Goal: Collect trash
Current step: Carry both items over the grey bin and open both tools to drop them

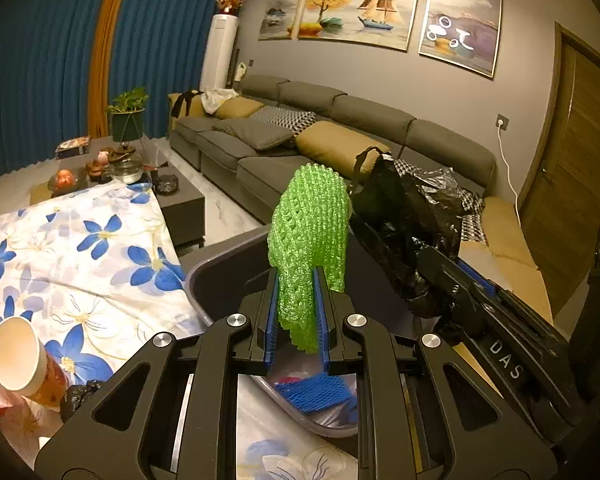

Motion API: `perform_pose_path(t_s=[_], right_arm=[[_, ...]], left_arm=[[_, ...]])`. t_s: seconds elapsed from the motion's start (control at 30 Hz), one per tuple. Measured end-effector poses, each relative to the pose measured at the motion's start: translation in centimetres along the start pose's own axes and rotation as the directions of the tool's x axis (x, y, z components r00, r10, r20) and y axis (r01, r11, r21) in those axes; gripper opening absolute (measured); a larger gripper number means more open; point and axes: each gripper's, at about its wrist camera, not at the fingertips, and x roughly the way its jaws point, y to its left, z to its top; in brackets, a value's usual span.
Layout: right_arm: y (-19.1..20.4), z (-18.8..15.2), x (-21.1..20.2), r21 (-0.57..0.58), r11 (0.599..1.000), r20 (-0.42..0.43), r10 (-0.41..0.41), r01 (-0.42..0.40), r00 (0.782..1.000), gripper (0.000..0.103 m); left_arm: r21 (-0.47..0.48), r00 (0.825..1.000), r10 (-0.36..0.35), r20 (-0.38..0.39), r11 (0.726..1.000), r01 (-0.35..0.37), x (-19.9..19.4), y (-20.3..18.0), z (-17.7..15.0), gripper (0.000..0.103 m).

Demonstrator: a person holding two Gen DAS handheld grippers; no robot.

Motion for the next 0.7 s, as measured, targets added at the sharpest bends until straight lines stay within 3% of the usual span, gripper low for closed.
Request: perform_pose_path(t_s=[0.2,0.33,0.4,0.53,0.6,0.7], right_arm=[[0.1,-0.1,0.3,-0.002,1.000,-0.009,-0.010,0.010,1.000,0.020],[0.2,0.0,0.3,0.003,1.000,-0.004,-0.015,0.016,1.000,0.032],[0.0,0.1,0.3,0.015,1.000,0.000,-0.015,0.015,1.000,0.041],[-0.2,0.2,-0.3,0.023,0.999,0.008,-0.036,0.036,0.999,0.053],[-0.3,0.1,-0.7,0.021,0.999,0.015,-0.042,0.042,0.999,0.057],[-0.1,0.2,-2.0,0.016,0.998,0.040,-0.053,0.053,0.998,0.070]], left_arm=[[-0.022,1.000,-0.020,-0.022,1.000,0.019,1.1,0.5,-0.1,0.016],[-0.033,0.999,-0.043,-0.027,0.999,0.042,1.3,0.7,-0.4,0.024],[-0.038,0.999,-0.042,-0.023,0.998,0.041,1.3,1.0,-0.5,0.038],[-0.066,1.000,-0.022,-0.018,0.998,0.020,1.0,1.7,-0.7,0.059],[-0.078,1.000,0.002,-0.004,0.997,-0.002,0.3,2.1,-0.8,0.075],[-0.079,0.999,0.043,0.031,0.996,-0.041,-1.4,2.4,-0.8,0.083]])
